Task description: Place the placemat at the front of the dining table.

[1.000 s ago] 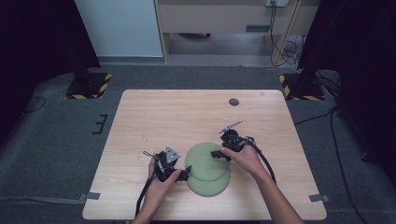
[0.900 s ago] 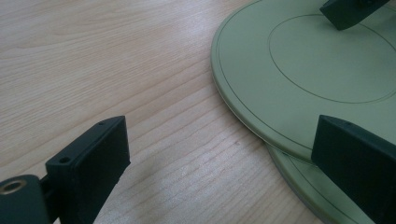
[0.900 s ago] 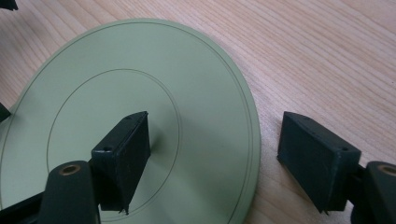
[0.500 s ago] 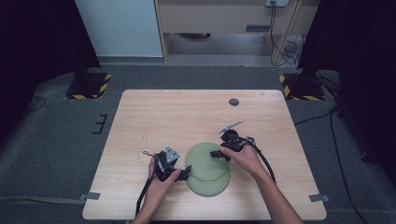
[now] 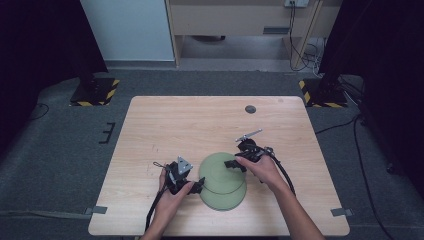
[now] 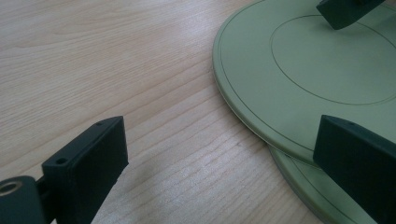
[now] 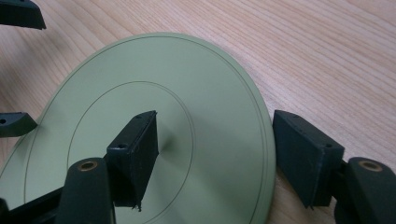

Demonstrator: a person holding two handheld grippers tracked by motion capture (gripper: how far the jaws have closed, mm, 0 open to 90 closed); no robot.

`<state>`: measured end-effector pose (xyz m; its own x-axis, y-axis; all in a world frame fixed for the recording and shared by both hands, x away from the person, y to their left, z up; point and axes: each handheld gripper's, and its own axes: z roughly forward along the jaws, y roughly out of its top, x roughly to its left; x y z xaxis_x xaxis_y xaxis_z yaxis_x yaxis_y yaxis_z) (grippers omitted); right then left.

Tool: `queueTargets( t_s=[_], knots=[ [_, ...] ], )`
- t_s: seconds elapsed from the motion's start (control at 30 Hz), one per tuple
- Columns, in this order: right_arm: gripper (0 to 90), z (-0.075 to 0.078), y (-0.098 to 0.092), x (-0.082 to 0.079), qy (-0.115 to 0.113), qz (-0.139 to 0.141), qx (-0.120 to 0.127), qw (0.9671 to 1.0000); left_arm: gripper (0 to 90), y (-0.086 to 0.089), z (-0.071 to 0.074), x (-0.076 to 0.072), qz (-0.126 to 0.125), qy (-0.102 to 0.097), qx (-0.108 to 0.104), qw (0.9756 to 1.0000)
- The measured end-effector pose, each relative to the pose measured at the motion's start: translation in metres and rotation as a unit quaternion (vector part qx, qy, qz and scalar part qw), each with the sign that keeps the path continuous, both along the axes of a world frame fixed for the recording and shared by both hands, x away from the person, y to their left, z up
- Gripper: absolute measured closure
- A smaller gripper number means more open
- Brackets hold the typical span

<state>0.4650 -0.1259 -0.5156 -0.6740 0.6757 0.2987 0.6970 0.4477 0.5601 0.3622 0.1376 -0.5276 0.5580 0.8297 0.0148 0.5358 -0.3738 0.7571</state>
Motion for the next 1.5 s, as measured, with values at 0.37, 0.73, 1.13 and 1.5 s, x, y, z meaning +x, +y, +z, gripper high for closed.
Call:
queueTargets(
  t_s=[0.37,0.73,1.13,1.5],
  knots=[
    [33.6,0.000,-0.001,0.000,0.002,-0.003,0.005,1.0000,2.3,-0.001,-0.001,0.000,0.002,-0.002,-0.002,1.0000],
    [39.2,0.000,-0.006,0.000,0.007,-0.004,0.011,0.9999,1.9,-0.003,0.000,-0.001,0.001,-0.012,0.007,0.9999],
    [46.6,0.008,-0.011,0.000,-0.002,-0.012,0.026,0.9996,1.9,-0.004,-0.001,-0.001,0.002,-0.012,0.007,0.9999],
    [55.1,0.012,-0.013,0.000,-0.010,-0.015,0.023,0.9996,1.9,-0.005,-0.001,-0.001,0.002,-0.013,0.009,0.9999]
  ],
)
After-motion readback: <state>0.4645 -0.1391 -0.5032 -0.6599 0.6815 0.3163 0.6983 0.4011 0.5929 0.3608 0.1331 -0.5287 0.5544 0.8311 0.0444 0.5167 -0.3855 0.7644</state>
